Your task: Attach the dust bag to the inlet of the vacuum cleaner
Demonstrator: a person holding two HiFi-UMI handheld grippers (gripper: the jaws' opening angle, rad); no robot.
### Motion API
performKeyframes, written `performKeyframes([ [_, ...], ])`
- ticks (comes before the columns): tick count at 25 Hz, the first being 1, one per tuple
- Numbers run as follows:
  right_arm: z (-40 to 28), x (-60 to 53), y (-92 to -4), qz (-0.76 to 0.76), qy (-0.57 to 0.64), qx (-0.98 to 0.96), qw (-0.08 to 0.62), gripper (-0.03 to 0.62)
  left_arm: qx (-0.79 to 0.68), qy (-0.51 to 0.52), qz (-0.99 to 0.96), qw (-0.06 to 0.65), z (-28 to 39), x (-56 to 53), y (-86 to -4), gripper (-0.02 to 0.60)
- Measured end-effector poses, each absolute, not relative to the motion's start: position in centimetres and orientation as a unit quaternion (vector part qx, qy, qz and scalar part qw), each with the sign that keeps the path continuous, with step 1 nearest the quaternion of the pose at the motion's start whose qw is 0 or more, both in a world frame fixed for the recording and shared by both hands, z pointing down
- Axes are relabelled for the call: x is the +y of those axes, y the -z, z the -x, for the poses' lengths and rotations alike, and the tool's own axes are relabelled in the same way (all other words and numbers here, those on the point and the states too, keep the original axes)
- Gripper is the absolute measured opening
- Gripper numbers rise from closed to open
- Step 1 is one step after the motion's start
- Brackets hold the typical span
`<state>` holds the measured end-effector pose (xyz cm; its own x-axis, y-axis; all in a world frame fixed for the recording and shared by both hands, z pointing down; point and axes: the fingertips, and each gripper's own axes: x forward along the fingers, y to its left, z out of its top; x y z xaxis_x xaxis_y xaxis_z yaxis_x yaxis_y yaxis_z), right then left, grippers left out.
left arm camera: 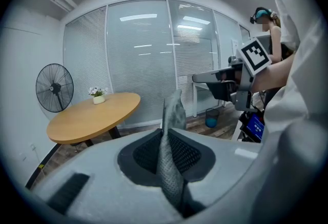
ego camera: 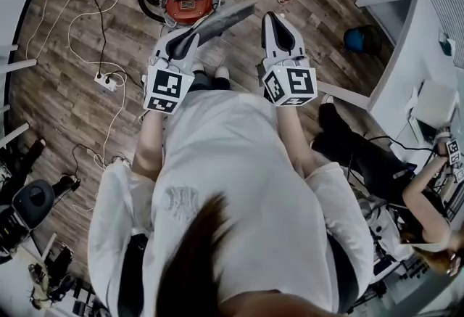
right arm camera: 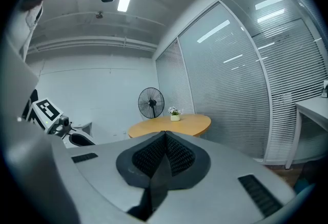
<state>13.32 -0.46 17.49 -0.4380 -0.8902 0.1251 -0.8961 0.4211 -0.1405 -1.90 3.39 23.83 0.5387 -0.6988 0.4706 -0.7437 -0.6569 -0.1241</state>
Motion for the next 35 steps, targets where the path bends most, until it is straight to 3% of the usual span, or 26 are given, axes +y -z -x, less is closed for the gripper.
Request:
performKeyframes([
  [19, -8.1, 0.6, -24.5, -0.508, -0.107, -0.844, 0.134, 0.008, -0.246, -0.32, -0.913, 0.059, 1.9, 4.2, -32.4, 0.041],
  [35, -3.3, 3.7, -35.6, -0.375, -0.135, -0.881, 0.255, 0.109, -0.173, -0.338, -0.919, 0.101, 1.7, 8.0, -41.5, 0.041],
])
